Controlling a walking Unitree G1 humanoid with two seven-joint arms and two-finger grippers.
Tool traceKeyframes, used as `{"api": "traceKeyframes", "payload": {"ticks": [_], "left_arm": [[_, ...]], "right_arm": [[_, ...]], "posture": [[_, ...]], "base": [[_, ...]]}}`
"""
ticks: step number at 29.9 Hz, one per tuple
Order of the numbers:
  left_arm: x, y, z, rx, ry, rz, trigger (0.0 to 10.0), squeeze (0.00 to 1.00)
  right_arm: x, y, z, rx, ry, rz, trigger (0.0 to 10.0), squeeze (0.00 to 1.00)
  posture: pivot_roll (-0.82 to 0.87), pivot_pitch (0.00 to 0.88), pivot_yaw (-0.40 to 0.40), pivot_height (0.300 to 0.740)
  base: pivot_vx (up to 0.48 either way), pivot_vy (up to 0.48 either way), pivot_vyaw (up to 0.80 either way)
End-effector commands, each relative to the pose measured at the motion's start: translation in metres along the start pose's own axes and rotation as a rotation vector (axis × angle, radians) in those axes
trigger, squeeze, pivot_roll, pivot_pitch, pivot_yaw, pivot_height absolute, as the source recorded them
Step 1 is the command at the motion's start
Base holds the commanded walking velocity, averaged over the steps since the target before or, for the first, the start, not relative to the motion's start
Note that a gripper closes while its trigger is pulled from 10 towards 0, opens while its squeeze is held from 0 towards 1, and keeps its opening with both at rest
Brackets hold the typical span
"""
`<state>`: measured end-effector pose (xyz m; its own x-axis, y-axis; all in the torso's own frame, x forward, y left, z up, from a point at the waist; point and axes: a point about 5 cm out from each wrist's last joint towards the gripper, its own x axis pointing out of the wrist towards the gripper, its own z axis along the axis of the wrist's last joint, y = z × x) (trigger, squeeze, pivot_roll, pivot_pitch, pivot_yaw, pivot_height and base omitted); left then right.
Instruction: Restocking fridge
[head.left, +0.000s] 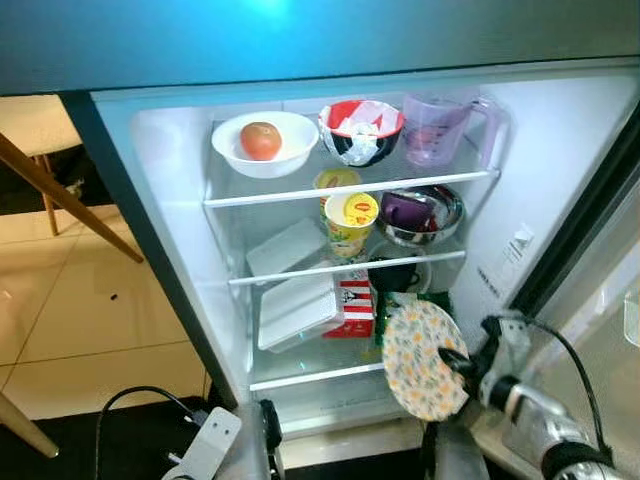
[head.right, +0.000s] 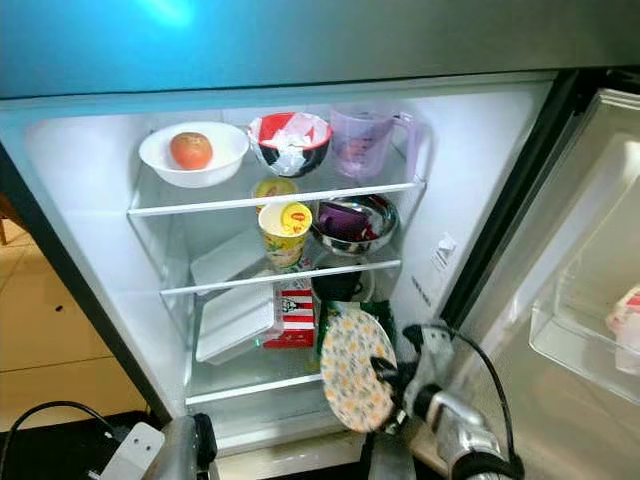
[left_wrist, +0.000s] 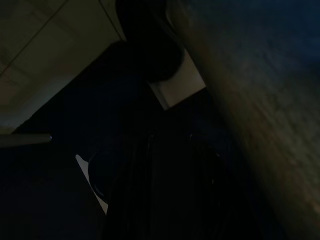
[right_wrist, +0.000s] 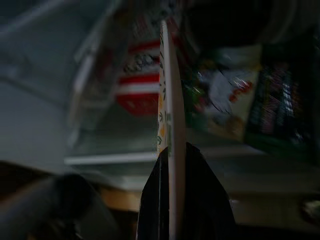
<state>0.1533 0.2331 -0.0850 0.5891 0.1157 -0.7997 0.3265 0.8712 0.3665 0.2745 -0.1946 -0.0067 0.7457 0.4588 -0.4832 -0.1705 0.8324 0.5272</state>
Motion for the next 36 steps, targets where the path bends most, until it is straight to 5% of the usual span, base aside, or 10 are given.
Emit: {"api": "traceKeyframes", "payload": {"ticks": [1,11,15,19,21,24,26,31,36], "left_arm": [[0.000,-0.003,0.000,0.012,-0.011,-0.021,10.0,0.23],[-0.002,-0.001,-0.004,0.021,-0.012,-0.021,10.0,0.23],[-0.006,0.007,-0.013,0.059,-0.009,-0.019,10.0,0.23],[-0.008,0.012,-0.018,0.072,-0.006,-0.016,10.0,0.23],[-0.011,0.025,-0.022,0.078,-0.020,0.005,10.0,0.23],[-0.013,0.036,-0.017,0.081,-0.080,0.025,10.0,0.24],[-0.014,0.044,0.010,0.077,-0.243,0.035,10.0,0.24],[-0.023,0.038,0.042,0.138,-0.427,-0.032,10.0,0.24],[-0.059,0.025,0.064,0.125,-0.593,-0.233,10.0,0.23]], "right_arm": [[0.003,0.002,0.004,0.065,-0.024,-0.003,10.0,0.00],[0.023,0.027,0.049,0.387,-0.262,0.024,10.0,0.00],[0.037,0.045,0.061,0.603,-0.349,0.009,10.0,0.00],[0.042,0.051,0.062,0.638,-0.356,-0.006,10.0,0.00],[0.047,0.059,0.069,0.726,-0.393,0.003,10.0,0.00],[0.051,0.066,0.074,0.776,-0.412,0.009,10.0,0.00],[0.054,0.073,0.077,0.786,-0.411,0.018,10.0,0.00],[0.057,0.078,0.076,0.785,-0.391,0.016,10.0,0.00],[0.059,0.080,0.070,0.789,-0.360,-0.011,10.0,0.00]], "posture": [[0.04,0.019,-0.047,0.506],[0.08,0.051,-0.035,0.506],[0.12,0.088,-0.012,0.506],[0.14,0.102,-0.006,0.506],[0.18,0.132,0.009,0.506],[0.21,0.154,0.023,0.506],[0.22,0.169,0.031,0.506],[0.24,0.187,0.036,0.506],[0.23,0.205,0.039,0.506]], "base": [[0.000,0.000,0.00],[0.000,0.000,0.00],[0.000,0.000,0.00],[0.000,0.000,0.00],[0.000,0.000,0.00],[0.000,0.000,0.00],[0.000,0.000,0.00],[0.000,0.000,0.00],[0.000,0.000,0.00]]}}
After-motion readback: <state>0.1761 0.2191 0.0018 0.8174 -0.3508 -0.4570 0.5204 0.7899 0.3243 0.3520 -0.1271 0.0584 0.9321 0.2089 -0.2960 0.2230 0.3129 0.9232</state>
